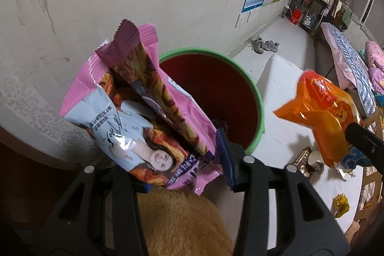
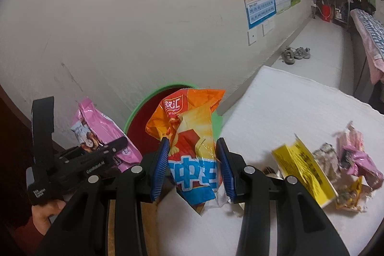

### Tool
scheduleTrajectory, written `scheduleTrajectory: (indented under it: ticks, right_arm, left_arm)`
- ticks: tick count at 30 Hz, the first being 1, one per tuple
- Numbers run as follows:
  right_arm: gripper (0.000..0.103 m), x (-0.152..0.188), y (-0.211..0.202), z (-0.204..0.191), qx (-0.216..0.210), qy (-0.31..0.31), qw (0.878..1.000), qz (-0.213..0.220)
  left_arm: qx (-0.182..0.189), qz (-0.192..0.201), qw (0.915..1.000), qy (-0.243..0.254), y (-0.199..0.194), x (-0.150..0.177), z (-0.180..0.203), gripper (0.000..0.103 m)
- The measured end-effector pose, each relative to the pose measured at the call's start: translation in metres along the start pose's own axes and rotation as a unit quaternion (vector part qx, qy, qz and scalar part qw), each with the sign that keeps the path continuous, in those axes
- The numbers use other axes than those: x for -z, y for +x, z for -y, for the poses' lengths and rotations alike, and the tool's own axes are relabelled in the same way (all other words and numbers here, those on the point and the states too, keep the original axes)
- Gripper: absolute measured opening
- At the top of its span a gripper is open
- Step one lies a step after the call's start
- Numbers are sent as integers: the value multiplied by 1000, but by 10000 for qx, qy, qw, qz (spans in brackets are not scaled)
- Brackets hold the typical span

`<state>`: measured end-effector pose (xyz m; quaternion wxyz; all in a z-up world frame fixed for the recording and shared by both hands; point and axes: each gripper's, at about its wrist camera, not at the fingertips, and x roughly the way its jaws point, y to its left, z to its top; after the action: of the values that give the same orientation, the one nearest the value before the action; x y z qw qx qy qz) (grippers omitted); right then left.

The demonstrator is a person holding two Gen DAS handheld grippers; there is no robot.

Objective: Collect trash
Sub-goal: 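Carry the pink bag and orange chip bag over the bin with both grippers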

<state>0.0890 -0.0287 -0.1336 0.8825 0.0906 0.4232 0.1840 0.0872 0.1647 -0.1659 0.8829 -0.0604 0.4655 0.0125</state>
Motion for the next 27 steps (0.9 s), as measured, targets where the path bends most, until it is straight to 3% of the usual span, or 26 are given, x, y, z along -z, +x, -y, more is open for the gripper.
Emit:
scheduleTrajectory:
  ticks: [12,27]
  right_arm:
    - [40,-26,40,-2,-197,102,9997,-137]
    - [40,-25,66,1,-226,239,9989,-343]
  left_arm:
    - [-7,-293,9993,-220,27,-12,-18,42]
    - [-88,-422,9990,-120,49,-28,-19,42]
